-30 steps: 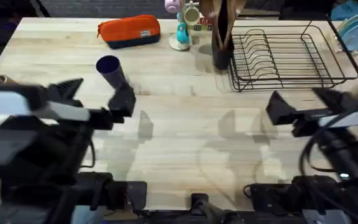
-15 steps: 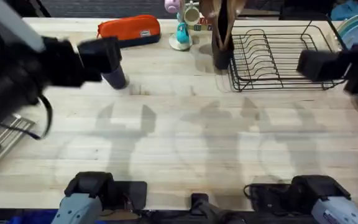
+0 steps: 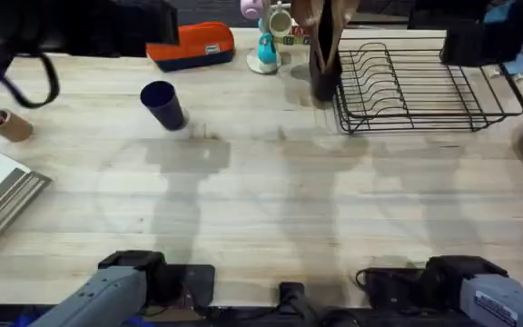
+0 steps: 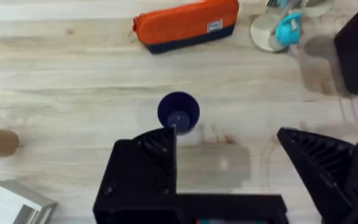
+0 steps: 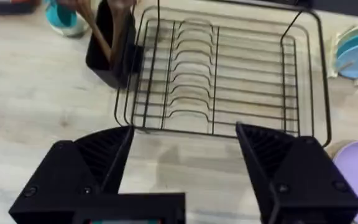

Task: Pick up the cup on the table and put them onto the rack.

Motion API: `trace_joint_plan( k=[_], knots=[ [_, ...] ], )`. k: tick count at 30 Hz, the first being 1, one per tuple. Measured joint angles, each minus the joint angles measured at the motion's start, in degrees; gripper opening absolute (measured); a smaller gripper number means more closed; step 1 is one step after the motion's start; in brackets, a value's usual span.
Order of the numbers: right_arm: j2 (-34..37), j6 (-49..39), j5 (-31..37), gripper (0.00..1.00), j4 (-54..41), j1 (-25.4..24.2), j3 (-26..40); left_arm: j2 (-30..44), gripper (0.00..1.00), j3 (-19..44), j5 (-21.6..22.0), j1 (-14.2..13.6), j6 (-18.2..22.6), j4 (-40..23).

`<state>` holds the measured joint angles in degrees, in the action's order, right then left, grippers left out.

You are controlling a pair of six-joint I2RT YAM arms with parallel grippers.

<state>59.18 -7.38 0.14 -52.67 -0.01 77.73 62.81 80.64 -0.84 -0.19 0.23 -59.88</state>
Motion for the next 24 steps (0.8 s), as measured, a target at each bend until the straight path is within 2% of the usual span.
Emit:
trace_joint_plan(
  k=[18, 24],
  knots=[
    [0.89, 0.00, 0.00, 0.996, -0.09, 0.00, 0.02, 16.95, 0.993, 0.02, -0.04, 0.00, 0.00, -2.75],
    [0.87, 0.00, 0.00, 0.996, -0.09, 0.00, 0.02, 19.28, 0.993, 0.02, -0.06, 0.00, 0.00, -2.49]
  ],
)
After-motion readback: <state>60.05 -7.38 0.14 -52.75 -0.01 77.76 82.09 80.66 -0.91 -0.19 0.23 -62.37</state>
